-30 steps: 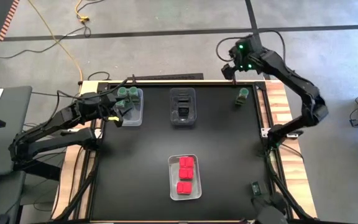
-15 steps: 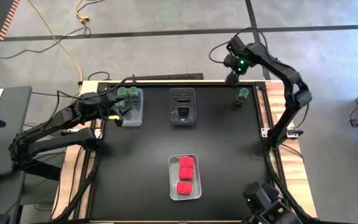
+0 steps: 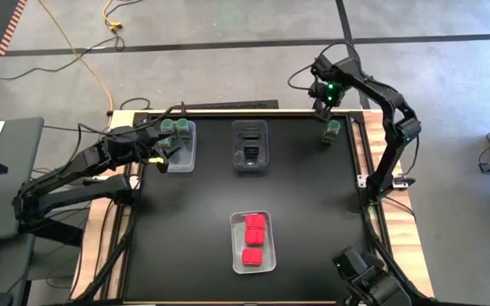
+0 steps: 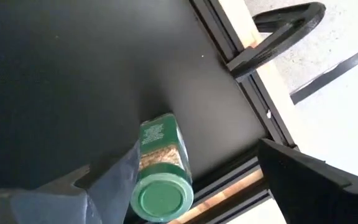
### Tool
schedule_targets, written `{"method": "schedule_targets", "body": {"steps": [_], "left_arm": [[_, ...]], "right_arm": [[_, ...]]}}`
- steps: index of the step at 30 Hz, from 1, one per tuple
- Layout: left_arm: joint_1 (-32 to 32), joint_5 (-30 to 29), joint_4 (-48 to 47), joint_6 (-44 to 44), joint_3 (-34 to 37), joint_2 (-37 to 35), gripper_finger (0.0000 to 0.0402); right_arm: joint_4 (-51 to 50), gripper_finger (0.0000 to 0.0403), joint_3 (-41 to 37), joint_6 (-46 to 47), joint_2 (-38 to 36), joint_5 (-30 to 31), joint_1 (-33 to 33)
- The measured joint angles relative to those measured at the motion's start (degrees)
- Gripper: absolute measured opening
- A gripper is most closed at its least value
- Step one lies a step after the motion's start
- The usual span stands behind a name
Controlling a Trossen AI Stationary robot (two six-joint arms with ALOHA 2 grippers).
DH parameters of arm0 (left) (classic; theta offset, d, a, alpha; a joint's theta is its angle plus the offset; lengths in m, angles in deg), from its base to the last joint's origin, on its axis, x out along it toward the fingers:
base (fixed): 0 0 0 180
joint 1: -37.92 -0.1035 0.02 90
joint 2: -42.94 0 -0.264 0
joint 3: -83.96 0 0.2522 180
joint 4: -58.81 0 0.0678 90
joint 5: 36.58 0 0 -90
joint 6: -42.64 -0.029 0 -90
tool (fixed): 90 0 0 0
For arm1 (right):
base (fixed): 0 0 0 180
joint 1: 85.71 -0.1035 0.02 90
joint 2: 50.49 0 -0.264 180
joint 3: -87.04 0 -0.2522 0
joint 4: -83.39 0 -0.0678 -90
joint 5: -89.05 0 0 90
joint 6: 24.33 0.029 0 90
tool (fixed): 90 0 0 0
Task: Sort spices by type
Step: Put the green seasoning bottle into the transparent bin
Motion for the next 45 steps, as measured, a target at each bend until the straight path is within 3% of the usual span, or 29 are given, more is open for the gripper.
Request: {"method": "schedule_targets", "body": {"steps": [16,21,29,33,40,45], "left_arm": [[0.0,0.0,0.0,0.5,0.0,0.0,0.0275],[0.0,0.0,0.0,0.5,0.0,0.0,0.0275],[0.0,0.0,0.0,0.5,0.0,0.0,0.0275],[0.0,0.0,0.0,0.6,0.0,0.0,0.0275],[0.0,0.0,0.0,1.1,0.0,0.0,0.0275],[0.0,0.0,0.0,1.1,0.0,0.0,0.0275]], "right_arm": [[-5.9,0.0311,0.0,-1.5,0.0,0.0,-1.6],[-2.9,0.0311,0.0,7.7,0.0,0.0,-1.5],[1.8,0.0312,0.0,10.0,0.0,0.0,-1.2],[2.7,0.0325,0.0,10.8,0.0,0.0,-1.2],[3.6,0.039,0.0,10.8,0.0,0.0,-1.2],[4.1,0.0387,0.0,12.1,0.0,0.0,-1.2]]}}
